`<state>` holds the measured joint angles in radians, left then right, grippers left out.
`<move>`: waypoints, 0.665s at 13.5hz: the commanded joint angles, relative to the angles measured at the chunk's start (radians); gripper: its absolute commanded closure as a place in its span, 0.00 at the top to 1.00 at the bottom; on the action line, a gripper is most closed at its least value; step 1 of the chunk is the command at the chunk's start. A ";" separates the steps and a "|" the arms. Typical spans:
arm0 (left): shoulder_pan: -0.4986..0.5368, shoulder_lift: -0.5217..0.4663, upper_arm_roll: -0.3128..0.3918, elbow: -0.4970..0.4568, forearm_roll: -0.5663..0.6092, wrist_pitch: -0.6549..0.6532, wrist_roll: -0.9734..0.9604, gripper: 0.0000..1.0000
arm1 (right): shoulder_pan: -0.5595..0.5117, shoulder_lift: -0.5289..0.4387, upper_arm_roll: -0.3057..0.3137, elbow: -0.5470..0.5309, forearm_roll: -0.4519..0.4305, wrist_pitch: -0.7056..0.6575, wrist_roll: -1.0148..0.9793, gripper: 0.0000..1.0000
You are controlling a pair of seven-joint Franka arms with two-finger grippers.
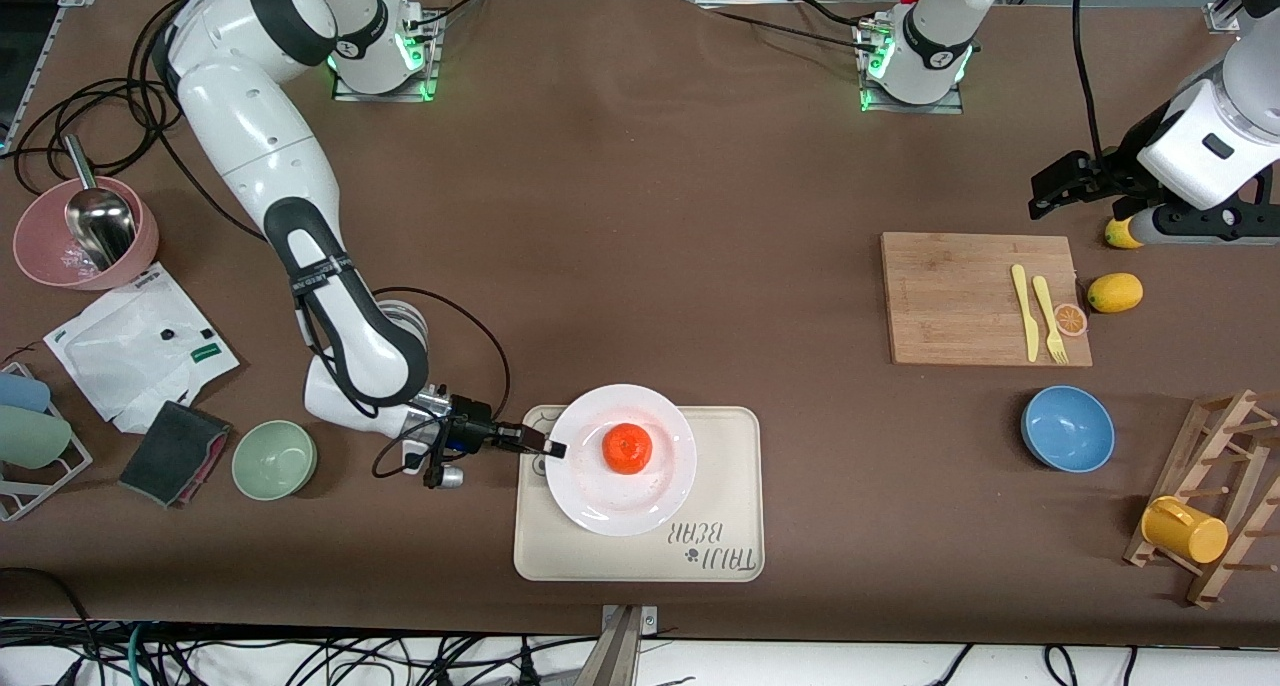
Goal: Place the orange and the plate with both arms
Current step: 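Slide the plate with the right gripper onto the bear tray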
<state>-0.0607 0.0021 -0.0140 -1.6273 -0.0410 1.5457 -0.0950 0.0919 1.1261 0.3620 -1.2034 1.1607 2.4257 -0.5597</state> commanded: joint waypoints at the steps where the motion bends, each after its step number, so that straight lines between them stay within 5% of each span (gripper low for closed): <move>1: -0.007 -0.008 0.008 0.007 -0.008 -0.018 0.003 1.00 | 0.046 0.060 -0.015 0.100 -0.019 -0.004 0.027 0.00; 3: -0.007 -0.008 0.008 0.007 -0.008 -0.018 0.003 1.00 | 0.052 0.060 -0.028 0.100 -0.019 0.003 0.024 0.00; 6: -0.007 -0.008 0.009 0.007 -0.008 -0.018 0.003 1.00 | 0.045 0.058 -0.029 0.099 -0.021 -0.002 0.017 0.21; 8: -0.007 -0.008 0.009 0.007 -0.008 -0.018 0.004 1.00 | 0.049 0.050 -0.044 0.096 -0.022 -0.004 0.018 1.00; 9: -0.007 -0.008 0.009 0.007 -0.008 -0.018 0.003 1.00 | 0.052 0.043 -0.049 0.096 -0.026 -0.007 0.024 1.00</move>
<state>-0.0606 0.0021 -0.0140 -1.6273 -0.0410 1.5457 -0.0950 0.1335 1.1653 0.3249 -1.1362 1.1584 2.4291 -0.5596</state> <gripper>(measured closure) 0.000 0.652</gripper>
